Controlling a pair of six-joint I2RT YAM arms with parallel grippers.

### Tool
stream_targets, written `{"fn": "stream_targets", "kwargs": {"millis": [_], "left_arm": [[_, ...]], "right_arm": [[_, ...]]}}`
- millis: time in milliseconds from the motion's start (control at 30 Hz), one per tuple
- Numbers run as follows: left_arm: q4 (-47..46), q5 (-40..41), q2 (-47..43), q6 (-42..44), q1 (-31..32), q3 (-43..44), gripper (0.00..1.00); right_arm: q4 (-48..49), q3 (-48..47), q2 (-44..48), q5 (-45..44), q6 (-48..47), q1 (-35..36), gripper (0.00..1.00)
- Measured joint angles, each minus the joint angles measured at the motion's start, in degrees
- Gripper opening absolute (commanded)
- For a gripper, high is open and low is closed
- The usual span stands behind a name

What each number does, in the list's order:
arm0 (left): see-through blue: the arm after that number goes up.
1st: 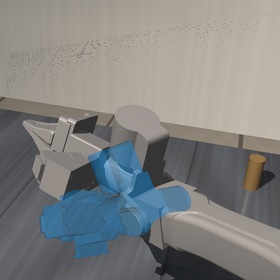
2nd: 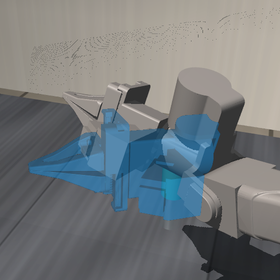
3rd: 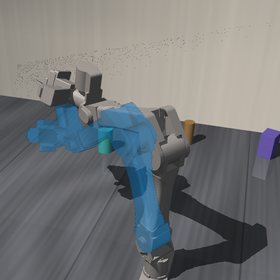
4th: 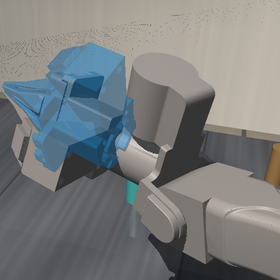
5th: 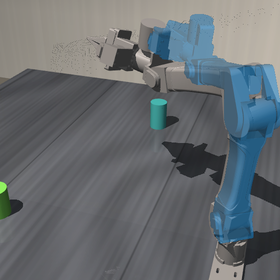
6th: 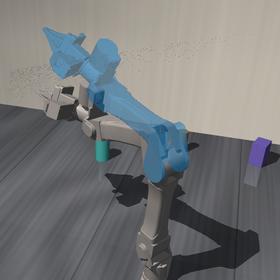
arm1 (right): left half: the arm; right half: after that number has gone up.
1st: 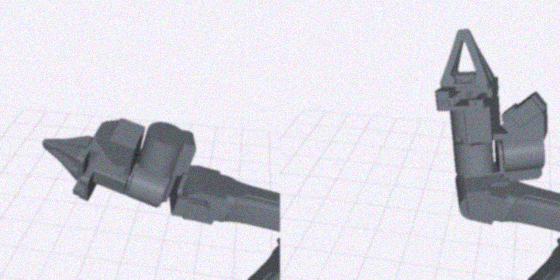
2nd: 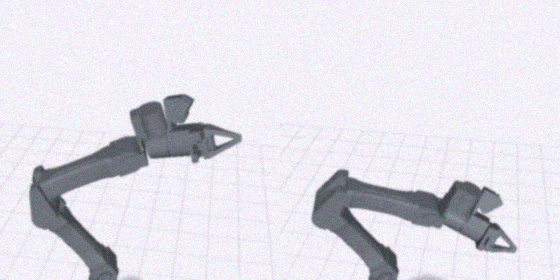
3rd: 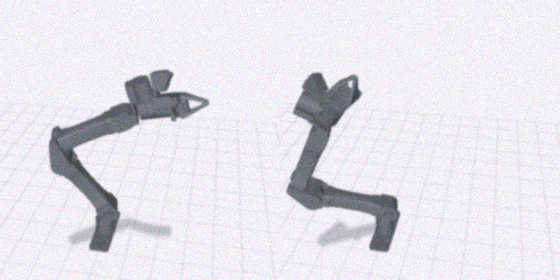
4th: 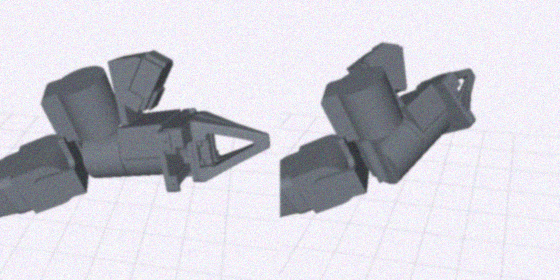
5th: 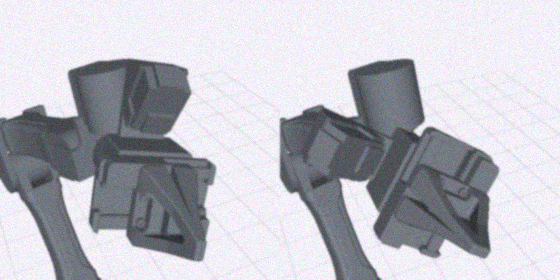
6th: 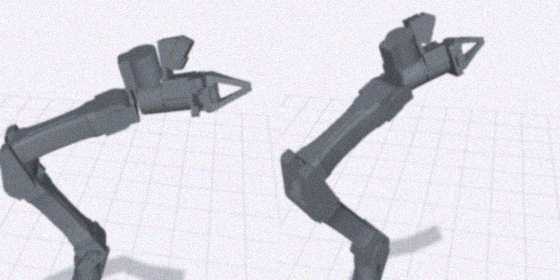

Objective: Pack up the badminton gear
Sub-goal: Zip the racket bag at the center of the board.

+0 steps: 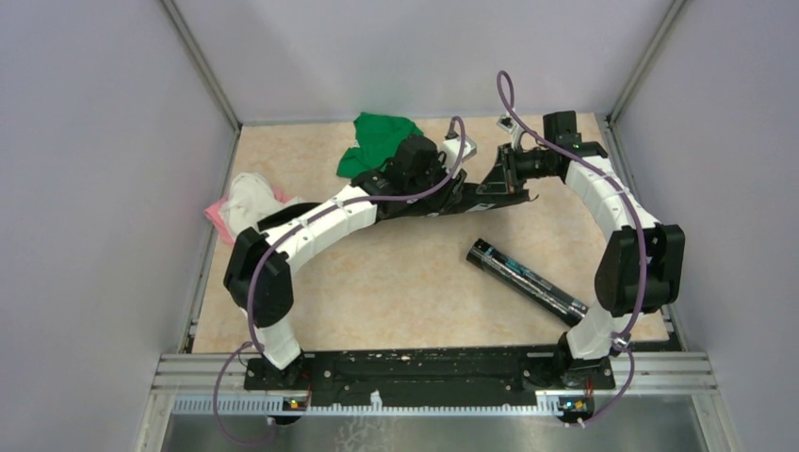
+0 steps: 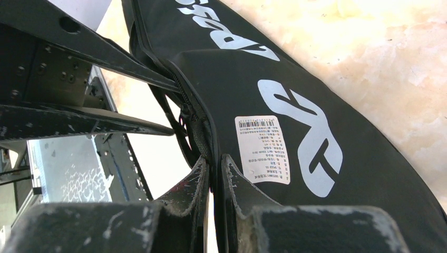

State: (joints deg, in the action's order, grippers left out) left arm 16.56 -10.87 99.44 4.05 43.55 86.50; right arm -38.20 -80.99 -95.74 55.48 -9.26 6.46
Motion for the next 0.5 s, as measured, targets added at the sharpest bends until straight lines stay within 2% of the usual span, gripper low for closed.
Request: {"fn": "stream_targets", "kwargs": {"millis": [200,500], "left_arm": [[-0.1,0.0,1.7,-2.0,0.1,0.7,0.46],[-0.3,0.0,2.8,-3.2,0.1,1.7,0.3]], "right_arm": [[0.1,0.1,0.0,0.1,-0.1,0.0,0.0],[0.7,0.9,0.5,0.2,-0.1,-0.2,0.0]]}}
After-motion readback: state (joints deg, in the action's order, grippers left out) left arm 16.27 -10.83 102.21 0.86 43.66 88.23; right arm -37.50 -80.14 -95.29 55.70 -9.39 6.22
